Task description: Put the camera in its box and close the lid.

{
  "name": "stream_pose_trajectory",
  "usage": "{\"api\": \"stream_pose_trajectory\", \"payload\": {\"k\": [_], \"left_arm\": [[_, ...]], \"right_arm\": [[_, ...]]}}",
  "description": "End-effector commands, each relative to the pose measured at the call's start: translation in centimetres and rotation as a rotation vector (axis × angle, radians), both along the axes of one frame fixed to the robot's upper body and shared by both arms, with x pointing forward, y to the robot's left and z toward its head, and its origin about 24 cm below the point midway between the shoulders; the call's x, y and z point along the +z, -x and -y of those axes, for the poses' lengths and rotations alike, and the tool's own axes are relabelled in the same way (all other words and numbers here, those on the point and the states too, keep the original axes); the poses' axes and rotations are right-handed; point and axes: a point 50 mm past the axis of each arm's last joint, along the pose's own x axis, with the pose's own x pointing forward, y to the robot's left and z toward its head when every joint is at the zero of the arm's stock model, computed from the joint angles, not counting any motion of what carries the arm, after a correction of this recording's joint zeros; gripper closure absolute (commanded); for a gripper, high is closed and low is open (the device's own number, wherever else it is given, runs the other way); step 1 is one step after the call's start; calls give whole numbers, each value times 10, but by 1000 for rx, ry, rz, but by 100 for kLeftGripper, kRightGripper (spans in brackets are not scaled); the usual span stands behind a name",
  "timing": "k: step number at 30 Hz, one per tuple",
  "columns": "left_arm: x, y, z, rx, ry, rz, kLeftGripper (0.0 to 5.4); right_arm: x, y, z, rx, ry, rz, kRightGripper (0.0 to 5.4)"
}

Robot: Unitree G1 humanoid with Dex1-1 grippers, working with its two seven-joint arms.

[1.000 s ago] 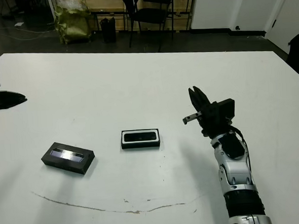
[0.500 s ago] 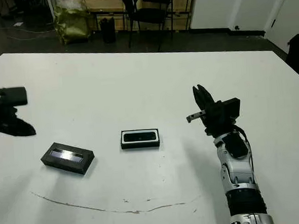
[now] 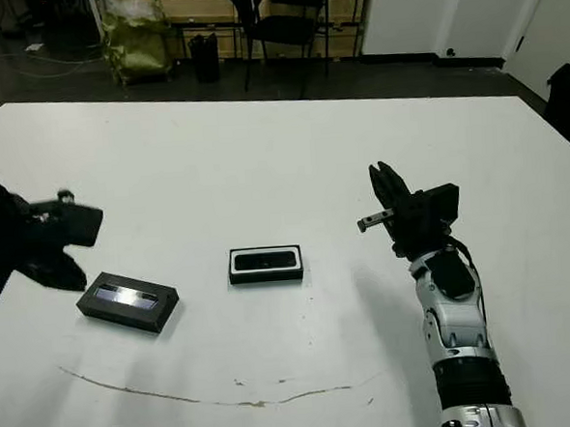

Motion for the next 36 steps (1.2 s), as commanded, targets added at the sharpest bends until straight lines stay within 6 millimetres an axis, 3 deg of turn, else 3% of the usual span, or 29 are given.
{"api": "stream_pose_trajectory", "payload": {"k": [1,3,6,11,23,30,33,36], "left_arm": [[-13,2,3,-68,10,-41,540],[-15,6,5,-117,30,-28,540],[-28,7,-6,1,93,-136,540],[-34,4,-12,-34,156,-152,540],[-47,0,-11,-98,128,-115,540],[-53,-4,-14,-70,122,-97,540],[-58,-3,-15,81,77,-204,540],[-54,-2,-8,24,31,-183,540]], "right_arm": [[-3,0,7,-18,3,-32,539],[-2,0,6,-25,-2,-45,539],[-2,1,6,-25,13,-31,539],[-2,1,6,-30,0,-41,539],[-1,0,6,-32,24,-42,539],[0,1,6,-28,7,-47,539],[1,1,6,-40,31,-48,539],[6,3,3,-57,38,-60,539]]}}
